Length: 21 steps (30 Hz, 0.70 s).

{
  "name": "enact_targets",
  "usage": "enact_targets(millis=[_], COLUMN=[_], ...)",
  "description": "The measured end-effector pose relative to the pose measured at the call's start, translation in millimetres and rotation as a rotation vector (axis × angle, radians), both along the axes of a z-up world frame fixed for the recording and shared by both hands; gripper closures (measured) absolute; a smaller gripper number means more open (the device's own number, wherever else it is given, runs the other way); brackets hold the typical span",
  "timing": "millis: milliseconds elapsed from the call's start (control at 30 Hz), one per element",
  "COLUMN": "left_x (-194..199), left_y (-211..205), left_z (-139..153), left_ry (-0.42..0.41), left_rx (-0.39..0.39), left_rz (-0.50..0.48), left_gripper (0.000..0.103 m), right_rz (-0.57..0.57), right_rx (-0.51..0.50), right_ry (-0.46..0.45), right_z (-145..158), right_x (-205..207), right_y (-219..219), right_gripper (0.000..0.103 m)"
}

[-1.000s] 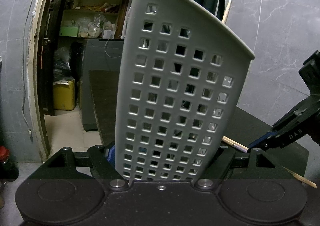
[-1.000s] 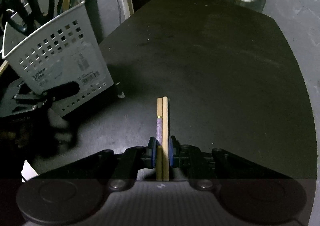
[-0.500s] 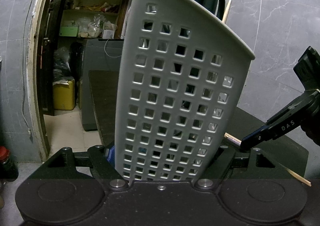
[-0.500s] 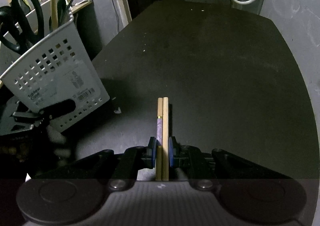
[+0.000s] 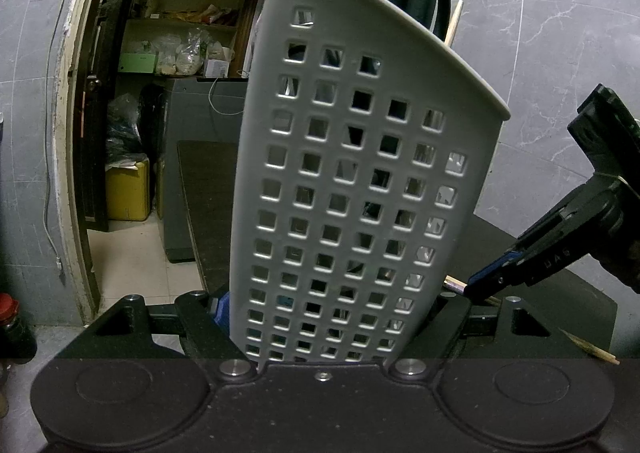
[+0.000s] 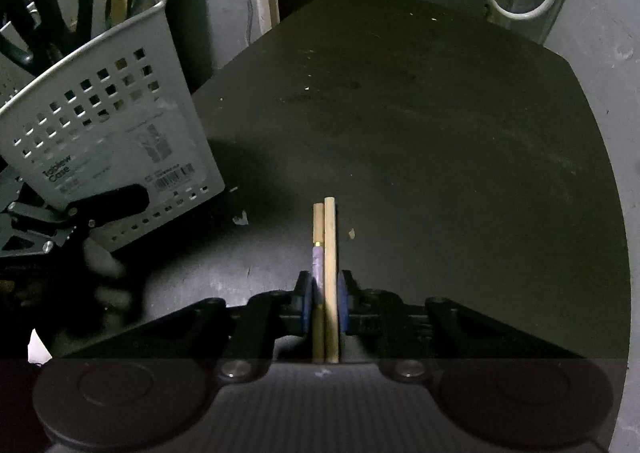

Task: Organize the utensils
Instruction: 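Carry the wooden chopsticks with the right tool beside the basket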

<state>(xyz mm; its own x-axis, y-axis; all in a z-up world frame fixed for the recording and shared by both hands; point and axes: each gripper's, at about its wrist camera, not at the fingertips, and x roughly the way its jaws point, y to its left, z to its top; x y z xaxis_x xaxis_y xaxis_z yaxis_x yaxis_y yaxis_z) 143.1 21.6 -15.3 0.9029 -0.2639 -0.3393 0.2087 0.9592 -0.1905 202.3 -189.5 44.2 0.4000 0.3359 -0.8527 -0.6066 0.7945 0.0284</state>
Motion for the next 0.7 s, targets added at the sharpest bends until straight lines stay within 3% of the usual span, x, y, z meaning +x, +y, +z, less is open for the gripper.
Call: enact_targets(millis=[133,233,700], left_x=[0,1,1], left_y=[-1,0,0], left_z=[0,-1,-1], left_ry=[-0.001,-0.001,0.000], left_rx=[0.000,-0.005,0.002], left_rz=[-0.001,-0.002,-0.005], left_gripper=[0.024,0.024,0.024], right_rz=[-0.053,-0.084,-0.144], right_rx=[0.104,0.188,0.547], right_ry=[0.035,-0.001,-0.307], right_z=[1,8,42], right_x=[7,8,-18], right_y=[-12,-27,-76], right_gripper=[0.090,0.090,0.089])
